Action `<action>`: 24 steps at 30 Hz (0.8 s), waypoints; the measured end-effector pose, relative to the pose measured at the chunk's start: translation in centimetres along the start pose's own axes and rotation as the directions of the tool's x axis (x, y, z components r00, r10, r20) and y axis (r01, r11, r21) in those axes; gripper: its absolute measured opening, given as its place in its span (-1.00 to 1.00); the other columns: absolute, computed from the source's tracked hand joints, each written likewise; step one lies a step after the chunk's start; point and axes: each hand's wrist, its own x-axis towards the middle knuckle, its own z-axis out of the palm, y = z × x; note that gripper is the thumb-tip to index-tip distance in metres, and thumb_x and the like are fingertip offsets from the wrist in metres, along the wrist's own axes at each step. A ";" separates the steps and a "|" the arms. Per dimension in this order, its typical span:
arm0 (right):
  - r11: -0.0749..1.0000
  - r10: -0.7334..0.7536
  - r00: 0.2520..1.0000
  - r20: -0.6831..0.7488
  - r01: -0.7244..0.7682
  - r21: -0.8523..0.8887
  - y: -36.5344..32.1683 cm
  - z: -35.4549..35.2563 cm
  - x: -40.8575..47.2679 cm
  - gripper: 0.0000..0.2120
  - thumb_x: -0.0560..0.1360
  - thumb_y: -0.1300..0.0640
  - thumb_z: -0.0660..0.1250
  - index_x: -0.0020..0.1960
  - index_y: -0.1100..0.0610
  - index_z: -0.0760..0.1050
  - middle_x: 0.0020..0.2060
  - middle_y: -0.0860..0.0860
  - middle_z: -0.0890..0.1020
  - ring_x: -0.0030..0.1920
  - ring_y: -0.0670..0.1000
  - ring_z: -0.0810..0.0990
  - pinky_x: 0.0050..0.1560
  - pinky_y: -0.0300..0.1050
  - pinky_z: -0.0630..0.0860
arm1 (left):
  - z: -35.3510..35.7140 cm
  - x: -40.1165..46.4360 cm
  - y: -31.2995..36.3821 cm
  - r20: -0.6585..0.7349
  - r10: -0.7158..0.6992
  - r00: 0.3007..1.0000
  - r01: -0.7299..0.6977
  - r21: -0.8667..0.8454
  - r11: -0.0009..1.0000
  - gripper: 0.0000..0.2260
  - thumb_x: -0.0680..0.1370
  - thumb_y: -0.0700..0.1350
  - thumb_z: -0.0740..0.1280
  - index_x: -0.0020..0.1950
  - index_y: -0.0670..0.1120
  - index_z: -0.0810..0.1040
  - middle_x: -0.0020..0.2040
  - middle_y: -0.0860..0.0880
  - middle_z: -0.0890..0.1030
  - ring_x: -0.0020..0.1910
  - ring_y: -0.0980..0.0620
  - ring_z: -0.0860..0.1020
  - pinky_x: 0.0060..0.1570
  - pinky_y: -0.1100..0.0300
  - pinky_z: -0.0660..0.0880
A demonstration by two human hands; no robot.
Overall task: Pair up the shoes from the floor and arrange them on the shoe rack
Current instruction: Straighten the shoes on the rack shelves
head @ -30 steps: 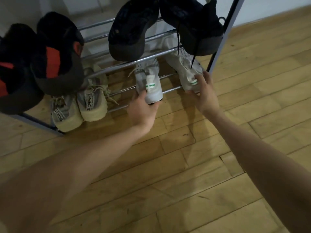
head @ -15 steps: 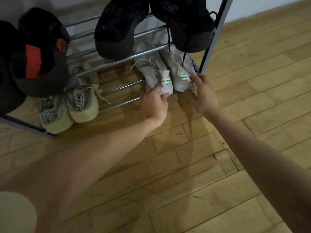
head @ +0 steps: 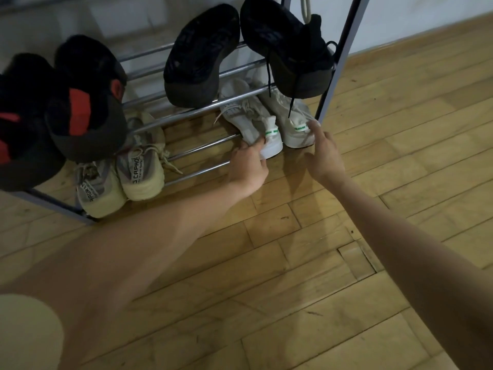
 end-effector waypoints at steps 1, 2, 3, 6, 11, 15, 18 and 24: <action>1.000 0.001 1.000 0.024 -0.001 0.023 0.0 0.0 -0.4 -0.25 0.43 0.38 0.23 0.53 0.04 0.06 0.31 0.21 0.40 0.28 0.27 0.40 0.18 0.19 0.46 | -0.3 0.0 -0.1 0.065 -0.006 0.998 0.007 -0.005 1.000 -0.44 0.52 -0.22 0.25 0.51 0.03 0.26 0.39 -0.19 0.41 0.23 -0.22 0.49 0.24 0.02 0.44; 1.000 0.008 1.000 0.029 -0.009 0.024 0.0 0.1 -0.9 -0.20 0.42 0.37 0.24 0.55 0.04 0.00 0.32 0.22 0.38 0.29 0.28 0.38 0.18 0.20 0.46 | -0.6 0.0 -0.1 0.123 -0.016 0.992 0.018 -0.017 1.000 -0.38 0.50 -0.23 0.26 0.53 0.05 0.20 0.45 -0.17 0.34 0.27 -0.23 0.46 0.26 0.00 0.43; 1.000 0.024 1.000 0.016 -0.024 0.016 0.0 0.1 -1.3 -0.18 0.42 0.36 0.26 0.56 0.05 -0.05 0.34 0.23 0.34 0.31 0.28 0.36 0.21 0.21 0.44 | -1.0 -0.2 -0.2 0.160 -0.021 0.987 0.025 -0.026 0.999 -0.33 0.47 -0.24 0.27 0.54 0.07 0.15 0.48 -0.14 0.30 0.27 -0.24 0.46 0.25 -0.02 0.44; 0.998 0.032 0.991 -0.128 -0.025 0.054 -0.5 -0.2 -2.5 -0.26 0.43 0.35 0.26 0.53 0.22 0.02 0.35 0.25 0.29 0.34 0.26 0.29 0.29 0.11 0.35 | -2.5 -1.4 -0.1 0.143 0.003 0.990 -0.002 -0.008 1.000 -0.33 0.44 -0.24 0.29 0.52 0.01 0.16 0.40 -0.13 0.39 0.20 -0.22 0.50 0.11 -0.01 0.48; 0.970 -0.077 0.884 -0.461 0.174 0.172 -3.3 -2.1 -3.4 -0.49 0.46 0.38 0.21 0.40 0.32 0.24 0.24 0.24 0.38 0.24 0.17 0.37 0.17 -0.24 0.27 | -7.0 -3.7 0.9 -0.173 0.357 0.918 -0.354 0.050 0.934 -0.69 0.51 -0.19 0.29 0.26 -0.13 0.47 0.08 -0.05 0.57 -0.13 -0.02 0.56 -0.15 0.02 0.54; 0.939 -0.131 0.771 -0.623 0.297 0.170 -6.3 -3.0 -3.9 -0.54 0.51 0.28 0.24 0.37 0.37 0.26 0.26 0.29 0.36 0.24 0.19 0.39 0.24 -0.14 0.34 | -11.2 -4.2 2.3 -0.462 0.532 0.710 -0.523 0.161 0.837 -0.72 0.49 -0.18 0.30 0.19 -0.20 0.50 0.01 -0.10 0.56 -0.10 0.01 0.53 -0.12 0.18 0.50; 0.930 -0.125 0.770 -0.626 0.311 0.197 -8.0 -3.2 -3.9 -0.34 0.52 0.10 0.32 0.50 0.26 0.11 0.40 0.32 0.22 0.40 0.20 0.26 0.36 0.07 0.35 | -13.5 -3.0 1.9 -0.597 0.425 0.681 -0.318 0.282 0.905 -0.49 0.46 0.01 0.35 0.35 -0.17 0.40 0.21 -0.19 0.47 0.17 -0.10 0.47 0.13 0.06 0.46; 0.944 -0.125 0.868 -0.481 0.253 0.212 -10.4 -5.3 -2.0 -0.17 0.46 -0.12 0.40 0.57 -0.07 -0.01 0.52 0.28 -0.03 0.53 0.25 0.00 0.47 0.13 0.13 | -15.2 -0.1 0.2 -0.372 -0.089 0.924 0.116 0.049 0.992 -0.12 0.35 0.22 0.45 0.54 0.04 0.09 0.49 -0.26 0.12 0.43 -0.29 0.23 0.34 -0.13 0.33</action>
